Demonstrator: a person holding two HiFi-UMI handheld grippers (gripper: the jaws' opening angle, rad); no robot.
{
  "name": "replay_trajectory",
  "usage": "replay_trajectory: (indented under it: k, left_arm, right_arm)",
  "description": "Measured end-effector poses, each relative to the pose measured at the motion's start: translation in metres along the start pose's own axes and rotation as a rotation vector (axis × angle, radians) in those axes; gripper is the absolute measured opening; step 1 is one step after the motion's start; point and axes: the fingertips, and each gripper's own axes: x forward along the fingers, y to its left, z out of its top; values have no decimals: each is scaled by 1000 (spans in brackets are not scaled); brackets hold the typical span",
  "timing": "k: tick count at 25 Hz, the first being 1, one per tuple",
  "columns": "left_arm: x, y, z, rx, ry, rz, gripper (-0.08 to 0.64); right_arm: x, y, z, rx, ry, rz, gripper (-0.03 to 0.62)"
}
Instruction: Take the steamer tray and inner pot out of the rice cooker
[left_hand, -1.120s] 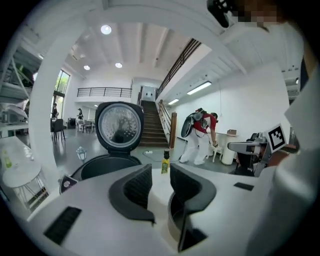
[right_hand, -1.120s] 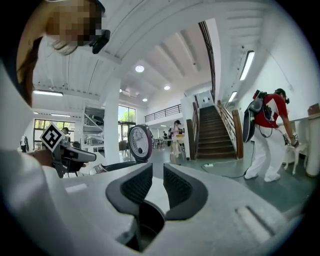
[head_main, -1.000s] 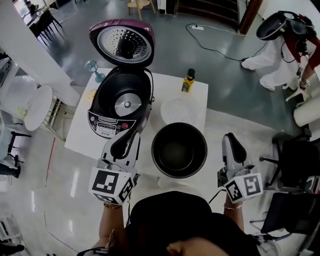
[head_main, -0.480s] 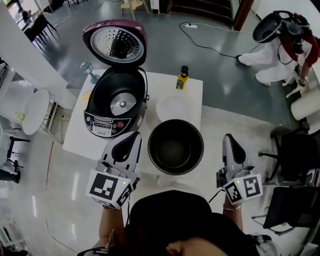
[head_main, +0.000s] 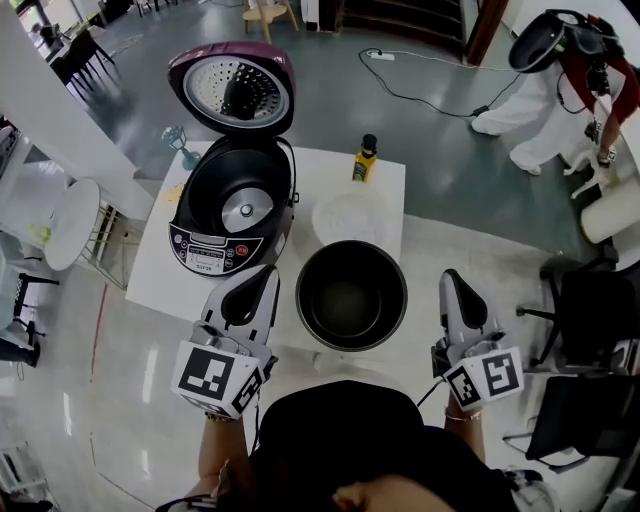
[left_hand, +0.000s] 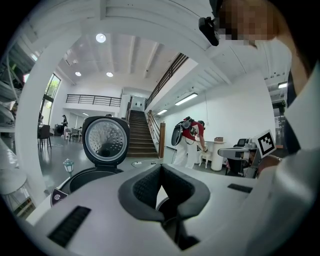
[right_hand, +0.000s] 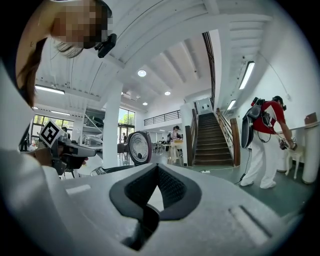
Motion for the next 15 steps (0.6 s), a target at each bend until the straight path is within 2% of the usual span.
replay_trajectory:
  k: [8, 12, 15]
  left_arm:
    - [-1, -2, -5, 81, 36, 23, 3]
    - [3, -7, 1, 91, -5, -2, 3]
    - [7, -4, -12, 104, 37, 17, 3]
  right_arm:
    - [3, 3, -2, -1, 8, 17, 5]
    - [6, 2, 1, -8, 8, 24, 5]
    - [7, 1, -4, -7, 22, 22, 5]
